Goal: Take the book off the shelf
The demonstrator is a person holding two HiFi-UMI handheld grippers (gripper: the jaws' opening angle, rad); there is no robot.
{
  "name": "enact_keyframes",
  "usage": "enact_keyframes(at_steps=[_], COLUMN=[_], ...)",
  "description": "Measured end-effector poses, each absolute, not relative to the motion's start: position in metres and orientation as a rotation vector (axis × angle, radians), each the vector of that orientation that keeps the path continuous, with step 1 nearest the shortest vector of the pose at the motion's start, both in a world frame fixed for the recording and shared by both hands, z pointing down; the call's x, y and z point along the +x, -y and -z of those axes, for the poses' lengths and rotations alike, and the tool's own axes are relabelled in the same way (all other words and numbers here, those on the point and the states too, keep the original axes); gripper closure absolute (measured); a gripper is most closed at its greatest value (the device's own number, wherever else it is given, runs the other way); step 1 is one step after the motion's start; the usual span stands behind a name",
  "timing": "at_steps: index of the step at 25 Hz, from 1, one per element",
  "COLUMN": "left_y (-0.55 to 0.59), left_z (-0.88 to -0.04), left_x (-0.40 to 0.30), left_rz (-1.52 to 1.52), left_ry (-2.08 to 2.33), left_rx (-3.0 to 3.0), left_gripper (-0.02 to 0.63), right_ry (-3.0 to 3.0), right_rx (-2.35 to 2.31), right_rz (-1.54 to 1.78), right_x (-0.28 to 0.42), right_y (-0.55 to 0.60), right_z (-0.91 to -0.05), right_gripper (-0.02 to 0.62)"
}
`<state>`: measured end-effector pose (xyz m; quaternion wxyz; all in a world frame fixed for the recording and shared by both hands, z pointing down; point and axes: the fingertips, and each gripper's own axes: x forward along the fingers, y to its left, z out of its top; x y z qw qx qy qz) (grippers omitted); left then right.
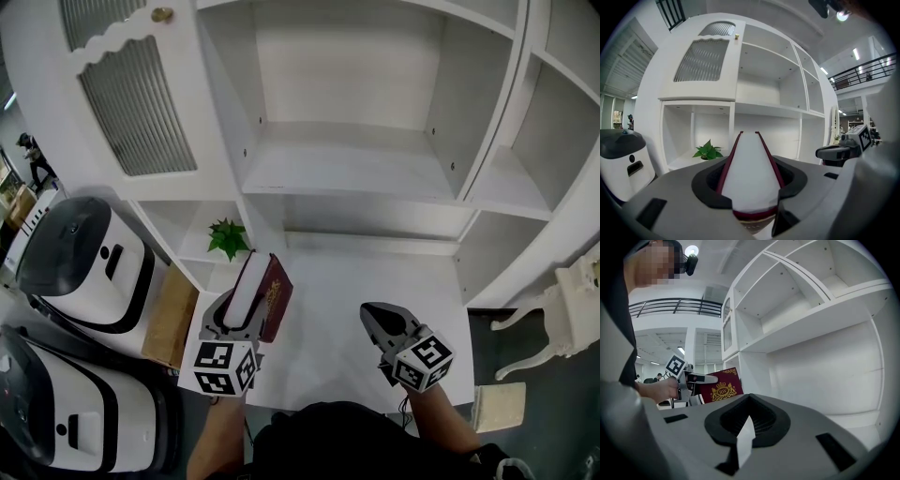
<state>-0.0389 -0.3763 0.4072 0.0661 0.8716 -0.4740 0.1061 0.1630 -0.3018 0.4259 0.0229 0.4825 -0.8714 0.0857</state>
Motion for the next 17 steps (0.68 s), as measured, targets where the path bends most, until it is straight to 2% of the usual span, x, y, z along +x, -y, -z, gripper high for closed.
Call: enact_keyframes(at_steps=[17], left_y=[0.365], left_z=[-0.422], left_x=[-0.048], left_rz=[-0.321], left_ry=[1.437], left_rx=[2.589], left_gripper=[0.383], right_ry=[2.699], right_rx=[1.431], right_rz=[-0.288], right_x=[0.15], right_y=[0.295], right_z=[-0.432], right_gripper=[0.583])
